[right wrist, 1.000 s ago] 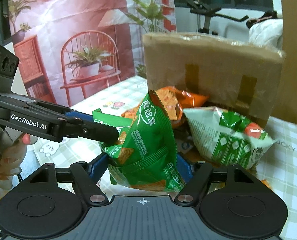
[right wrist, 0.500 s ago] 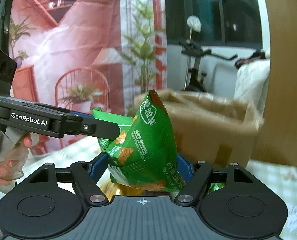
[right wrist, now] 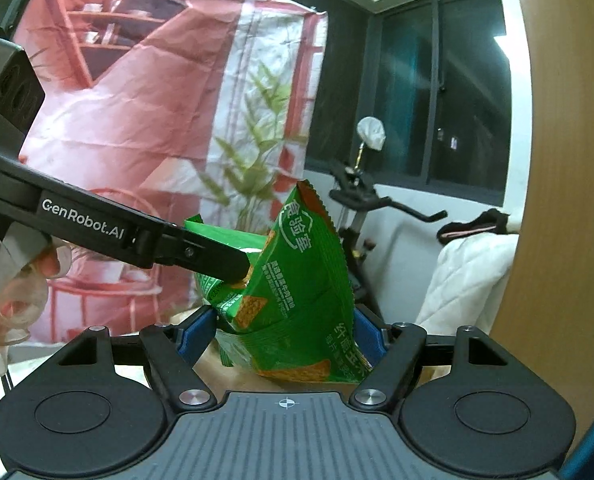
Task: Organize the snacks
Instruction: 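Lift the green bag into the box and open both grippers, then lower both grippers to the orange snack bag and close on it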
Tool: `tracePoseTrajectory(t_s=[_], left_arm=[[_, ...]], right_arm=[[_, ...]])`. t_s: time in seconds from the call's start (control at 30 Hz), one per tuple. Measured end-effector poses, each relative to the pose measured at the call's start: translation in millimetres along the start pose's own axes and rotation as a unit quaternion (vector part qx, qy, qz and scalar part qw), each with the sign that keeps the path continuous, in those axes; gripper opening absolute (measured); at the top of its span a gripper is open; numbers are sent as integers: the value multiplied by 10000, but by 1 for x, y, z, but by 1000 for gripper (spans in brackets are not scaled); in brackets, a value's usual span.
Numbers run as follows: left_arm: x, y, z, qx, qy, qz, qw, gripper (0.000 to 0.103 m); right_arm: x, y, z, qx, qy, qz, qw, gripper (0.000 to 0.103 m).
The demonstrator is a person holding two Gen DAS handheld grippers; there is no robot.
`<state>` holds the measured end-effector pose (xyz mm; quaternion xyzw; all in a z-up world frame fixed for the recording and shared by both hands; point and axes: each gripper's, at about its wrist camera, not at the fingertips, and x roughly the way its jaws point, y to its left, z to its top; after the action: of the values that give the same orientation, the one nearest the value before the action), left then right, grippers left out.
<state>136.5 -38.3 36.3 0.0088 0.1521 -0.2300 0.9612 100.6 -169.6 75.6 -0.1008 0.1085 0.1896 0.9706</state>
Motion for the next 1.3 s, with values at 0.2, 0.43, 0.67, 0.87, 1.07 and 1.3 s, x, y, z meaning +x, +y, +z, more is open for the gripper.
tracePoseTrajectory(t_s=[0.2, 0.43, 0.67, 0.87, 1.07, 1.3], left_arm=[[49, 19, 12, -184, 289, 93, 9994, 57], [87, 34, 3, -371, 687, 155, 9968, 57], [102, 37, -8, -393, 1065, 98, 9935, 57], [96, 40, -17, -486, 1208, 65, 9915, 64], [65, 43, -14, -516, 1000, 172, 9935, 66], [29, 44, -12, -553, 876, 438, 9937, 66]], right_arm=[[54, -29, -8, 143, 231, -65, 9996, 71], [90, -39, -30, 253, 644, -114, 9975, 72], [108, -46, -53, 531, 1118, -146, 9922, 76], [104, -48, -65, 888, 1390, -434, 9853, 81], [83, -48, -72, 1096, 1512, -699, 9799, 83], [48, -36, -69, 1287, 1274, -743, 9807, 83]])
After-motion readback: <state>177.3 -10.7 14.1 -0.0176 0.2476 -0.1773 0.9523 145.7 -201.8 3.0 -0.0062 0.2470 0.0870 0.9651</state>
